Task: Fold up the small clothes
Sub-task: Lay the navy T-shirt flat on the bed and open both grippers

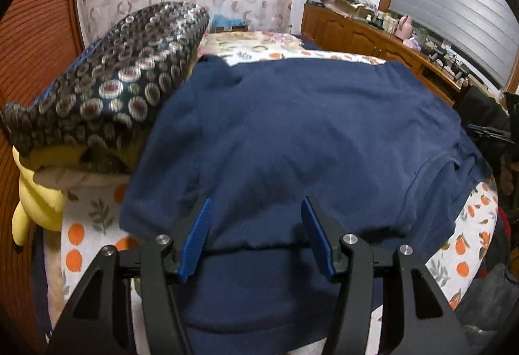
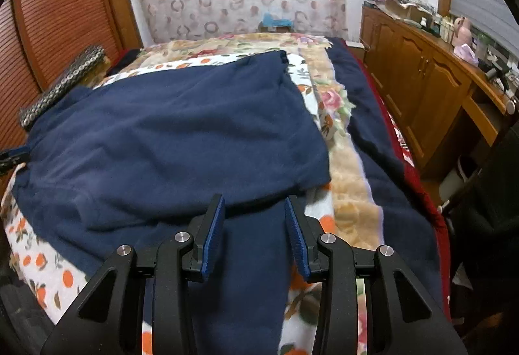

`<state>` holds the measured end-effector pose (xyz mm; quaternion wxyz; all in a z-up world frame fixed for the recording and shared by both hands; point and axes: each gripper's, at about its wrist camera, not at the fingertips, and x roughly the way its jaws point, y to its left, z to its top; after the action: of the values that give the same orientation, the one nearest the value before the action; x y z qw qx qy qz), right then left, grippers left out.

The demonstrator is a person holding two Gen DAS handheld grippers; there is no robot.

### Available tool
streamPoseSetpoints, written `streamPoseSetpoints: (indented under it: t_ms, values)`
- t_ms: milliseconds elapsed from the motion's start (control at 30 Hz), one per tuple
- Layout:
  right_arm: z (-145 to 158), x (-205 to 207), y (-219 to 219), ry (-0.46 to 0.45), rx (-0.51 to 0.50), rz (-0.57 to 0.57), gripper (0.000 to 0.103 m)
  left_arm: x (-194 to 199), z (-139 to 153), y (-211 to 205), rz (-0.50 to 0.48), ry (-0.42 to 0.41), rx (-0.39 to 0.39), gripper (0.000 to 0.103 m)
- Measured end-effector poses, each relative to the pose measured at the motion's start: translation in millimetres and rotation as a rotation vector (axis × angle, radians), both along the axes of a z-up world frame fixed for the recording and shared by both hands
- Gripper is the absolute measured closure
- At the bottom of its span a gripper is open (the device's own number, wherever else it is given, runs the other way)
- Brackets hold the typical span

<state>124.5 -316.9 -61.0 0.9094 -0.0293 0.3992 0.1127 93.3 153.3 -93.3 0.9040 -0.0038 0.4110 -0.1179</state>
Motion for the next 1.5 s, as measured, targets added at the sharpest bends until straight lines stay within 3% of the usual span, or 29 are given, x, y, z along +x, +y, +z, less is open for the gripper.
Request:
streamPoseSetpoints:
  t_ms: [133, 367, 600, 767, 900, 1233, 1433, 1500]
  values:
    - [-2.1, -10.7, 1.0, -0.004, -0.022, -0.021, 0.065, -2.3, -6.3, -2.7, -0.004, 0.015, 0.007, 0.046]
    - [-10.4, -28.0, -8.8, 0.022, -0.081, -0.055, 0.065, -6.3, -12.4, -15.3, -0.022, -0.029, 0.108, 0.039]
    - [-17.2, -39.8, -12.0, 0.04, -0.086, -0.05, 0.066, -2.2, -12.8, -13.0, -0.013, -0.028, 0.112, 0.035]
    - [-17.0, -45.0, -3.4, 0.024, -0.109, 0.007, 0.095, -0.8, -13.1, -12.5, -0.011, -0.027, 0.113, 0.035]
    - [-13.2, -49.8, -2.8, 0.011, -0.148, -0.006, 0.102, -0.8, -12.2, -13.1, -0.01, -0.024, 0.114, 0.035]
    - [-0.2, -56.3, -18.2, -0.021, -0.124, -0.044, 0.101, -27.3, 12.4, -19.8, -0.004, -0.032, -0.032, 0.035]
    - [14.2, -55.5, -7.5, -0.063, -0.084, -0.047, 0.084, -39.4, 18.7, -42.5, -0.055, -0.037, -0.101, 0.036]
    - [16.5, -53.7, 2.1, -0.074, -0.064, -0.027, 0.082, -40.4, 18.3, -49.7, -0.073, -0.035, -0.109, 0.044]
